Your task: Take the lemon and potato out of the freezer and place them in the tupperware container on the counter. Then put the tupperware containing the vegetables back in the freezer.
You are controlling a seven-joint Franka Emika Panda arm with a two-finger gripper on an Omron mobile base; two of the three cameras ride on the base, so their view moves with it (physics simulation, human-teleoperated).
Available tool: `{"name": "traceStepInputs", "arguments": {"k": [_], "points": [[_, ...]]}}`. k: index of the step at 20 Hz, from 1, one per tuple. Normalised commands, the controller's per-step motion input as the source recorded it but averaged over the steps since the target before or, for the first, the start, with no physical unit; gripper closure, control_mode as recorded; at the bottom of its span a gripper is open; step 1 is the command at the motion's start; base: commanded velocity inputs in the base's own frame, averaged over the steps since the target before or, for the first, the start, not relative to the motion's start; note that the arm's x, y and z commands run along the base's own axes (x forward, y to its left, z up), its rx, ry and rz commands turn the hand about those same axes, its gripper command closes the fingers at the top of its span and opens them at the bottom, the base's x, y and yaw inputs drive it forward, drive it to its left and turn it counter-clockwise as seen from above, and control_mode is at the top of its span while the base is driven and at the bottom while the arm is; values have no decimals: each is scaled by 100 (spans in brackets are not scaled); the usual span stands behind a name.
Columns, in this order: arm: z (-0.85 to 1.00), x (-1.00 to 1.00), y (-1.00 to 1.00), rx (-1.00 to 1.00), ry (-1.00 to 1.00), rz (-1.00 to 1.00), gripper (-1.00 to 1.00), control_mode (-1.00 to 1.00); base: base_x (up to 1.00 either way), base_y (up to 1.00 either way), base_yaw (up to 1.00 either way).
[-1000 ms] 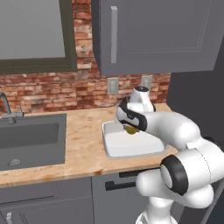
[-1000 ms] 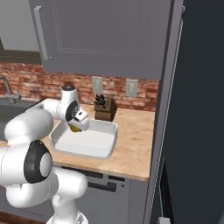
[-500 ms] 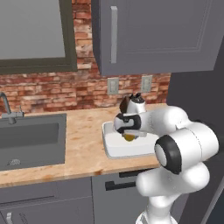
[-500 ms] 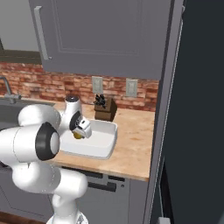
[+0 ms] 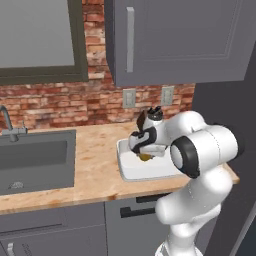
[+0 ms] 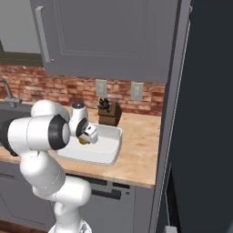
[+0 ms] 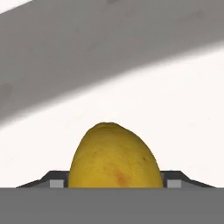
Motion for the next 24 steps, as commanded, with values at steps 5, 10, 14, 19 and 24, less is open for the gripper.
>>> {"name": "traceStepInputs", "arguments": {"k": [5, 10, 14, 19, 24], "points": [[2, 4, -1, 0, 0, 0, -100, -100, 0, 0, 0], [41, -19, -1, 0, -4, 0, -100, -100, 0, 0, 0], [85, -64, 0, 0, -21, 0, -100, -100, 0, 0, 0], [100, -94, 0, 0, -38, 0, -100, -100, 0, 0, 0], [100, -100, -1, 0, -38, 0, -100, -100, 0, 0, 0]]}}
